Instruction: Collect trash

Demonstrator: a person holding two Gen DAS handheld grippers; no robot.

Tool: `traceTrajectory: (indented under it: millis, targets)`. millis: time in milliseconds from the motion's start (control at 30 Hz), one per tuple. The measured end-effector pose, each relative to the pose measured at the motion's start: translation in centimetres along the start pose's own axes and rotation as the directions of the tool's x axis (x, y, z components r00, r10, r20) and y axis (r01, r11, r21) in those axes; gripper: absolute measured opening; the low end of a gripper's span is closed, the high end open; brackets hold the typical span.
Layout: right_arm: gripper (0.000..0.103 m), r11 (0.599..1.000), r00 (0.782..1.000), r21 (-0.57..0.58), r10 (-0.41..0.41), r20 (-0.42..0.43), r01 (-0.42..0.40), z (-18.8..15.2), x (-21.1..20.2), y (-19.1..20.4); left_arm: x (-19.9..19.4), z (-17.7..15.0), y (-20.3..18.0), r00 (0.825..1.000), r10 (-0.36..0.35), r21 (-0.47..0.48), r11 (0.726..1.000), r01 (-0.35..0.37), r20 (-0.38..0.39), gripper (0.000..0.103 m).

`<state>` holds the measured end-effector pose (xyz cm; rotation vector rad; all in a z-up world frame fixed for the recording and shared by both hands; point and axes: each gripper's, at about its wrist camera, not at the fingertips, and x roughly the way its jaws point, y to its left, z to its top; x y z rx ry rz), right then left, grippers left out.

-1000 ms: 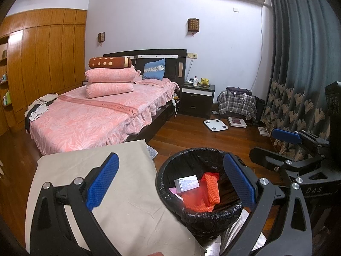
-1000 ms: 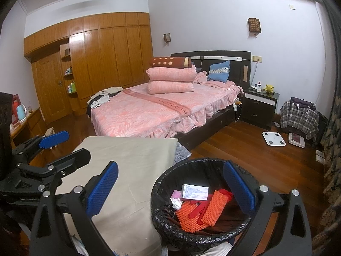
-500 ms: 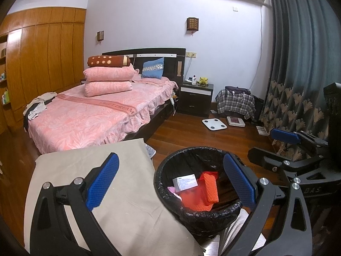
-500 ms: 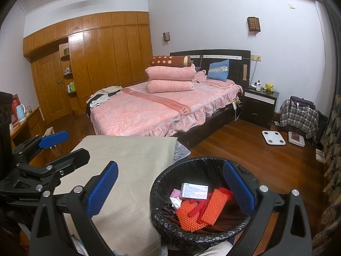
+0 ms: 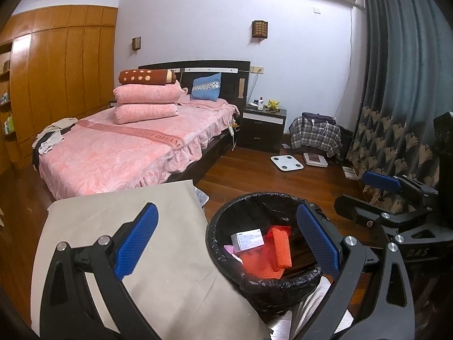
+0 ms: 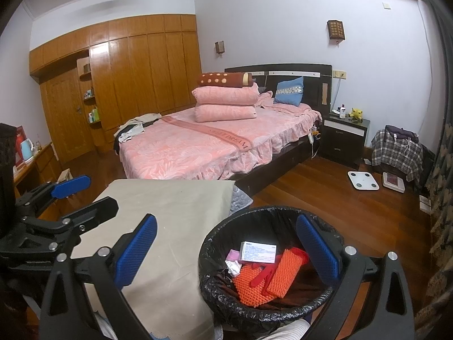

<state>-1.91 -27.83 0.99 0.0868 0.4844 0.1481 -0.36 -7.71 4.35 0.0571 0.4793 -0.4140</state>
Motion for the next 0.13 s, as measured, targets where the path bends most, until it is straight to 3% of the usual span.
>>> traceTrajectory:
  millis: [133]
  targets:
    - [0.097, 1.0, 1.0, 0.004, -0.002, -0.004, 0.002, 0.08, -0.04, -0.17, 0.07, 0.03, -0.06, 1.0, 0.001, 0.002, 1.0, -0.001, -0.004, 0.096]
